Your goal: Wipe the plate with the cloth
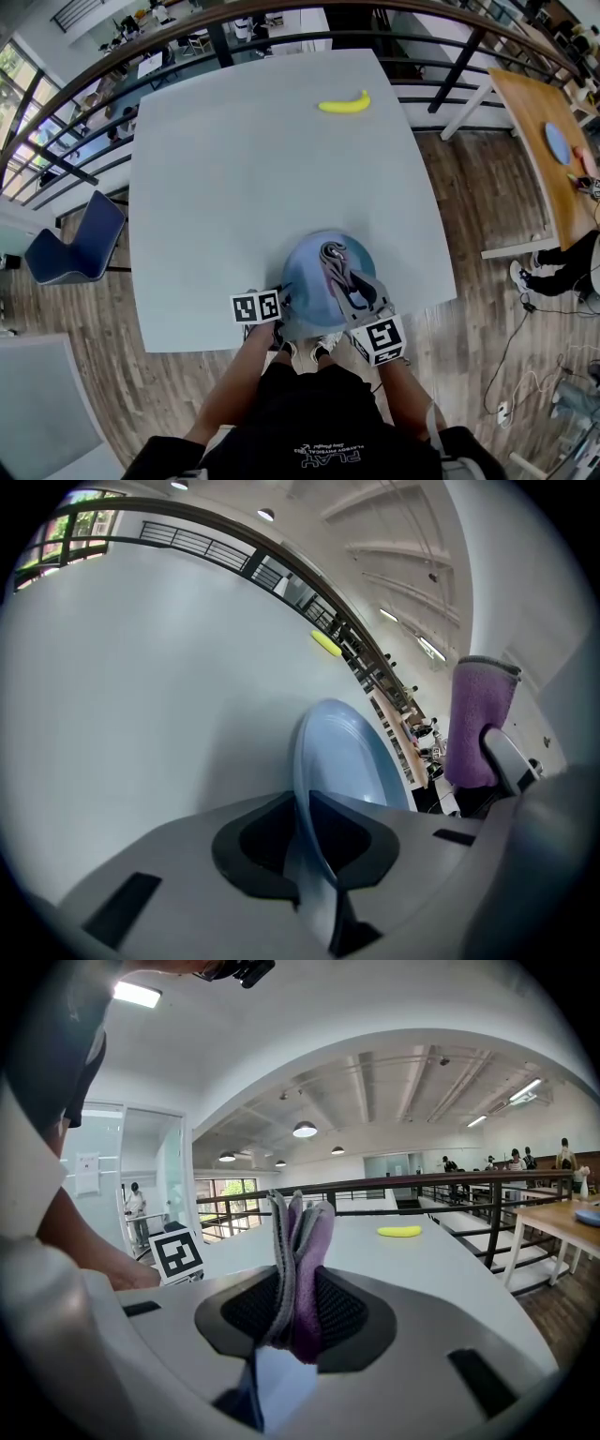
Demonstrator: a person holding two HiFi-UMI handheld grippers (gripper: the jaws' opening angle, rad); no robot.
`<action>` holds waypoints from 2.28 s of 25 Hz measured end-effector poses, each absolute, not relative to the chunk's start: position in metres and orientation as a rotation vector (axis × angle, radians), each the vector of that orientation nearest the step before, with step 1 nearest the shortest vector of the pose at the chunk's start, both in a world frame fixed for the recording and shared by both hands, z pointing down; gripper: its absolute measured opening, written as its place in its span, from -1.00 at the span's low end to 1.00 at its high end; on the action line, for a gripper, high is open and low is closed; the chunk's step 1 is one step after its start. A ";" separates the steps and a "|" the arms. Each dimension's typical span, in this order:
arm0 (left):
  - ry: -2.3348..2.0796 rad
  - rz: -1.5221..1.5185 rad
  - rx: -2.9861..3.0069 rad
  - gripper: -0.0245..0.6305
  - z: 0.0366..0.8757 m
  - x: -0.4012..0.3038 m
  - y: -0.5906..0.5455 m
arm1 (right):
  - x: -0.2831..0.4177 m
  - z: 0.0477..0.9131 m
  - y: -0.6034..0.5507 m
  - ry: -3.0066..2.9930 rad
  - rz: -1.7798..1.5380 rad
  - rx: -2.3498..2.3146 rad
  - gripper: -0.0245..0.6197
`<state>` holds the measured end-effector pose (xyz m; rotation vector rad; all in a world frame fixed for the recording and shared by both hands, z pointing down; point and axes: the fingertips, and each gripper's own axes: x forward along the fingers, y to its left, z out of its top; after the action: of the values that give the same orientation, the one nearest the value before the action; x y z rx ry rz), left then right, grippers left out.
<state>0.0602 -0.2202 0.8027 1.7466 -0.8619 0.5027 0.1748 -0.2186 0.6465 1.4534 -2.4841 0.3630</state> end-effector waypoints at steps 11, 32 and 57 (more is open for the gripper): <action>-0.867 0.483 1.710 -0.83 0.802 0.061 -0.225 | 0.179 0.648 -0.219 -2.471 0.377 1.463 -0.56; -0.949 0.345 1.942 -0.84 0.716 0.045 -0.253 | 0.164 0.629 -0.221 -2.434 0.328 1.470 -0.56; -1.206 0.210 2.305 -0.84 0.547 -0.019 -0.313 | 0.061 0.532 -0.254 -2.582 0.112 1.330 -0.56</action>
<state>-0.0194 -0.3126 0.5467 2.3055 -1.2058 0.2097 0.0609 -0.2537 0.5316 1.3301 -2.5822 0.1119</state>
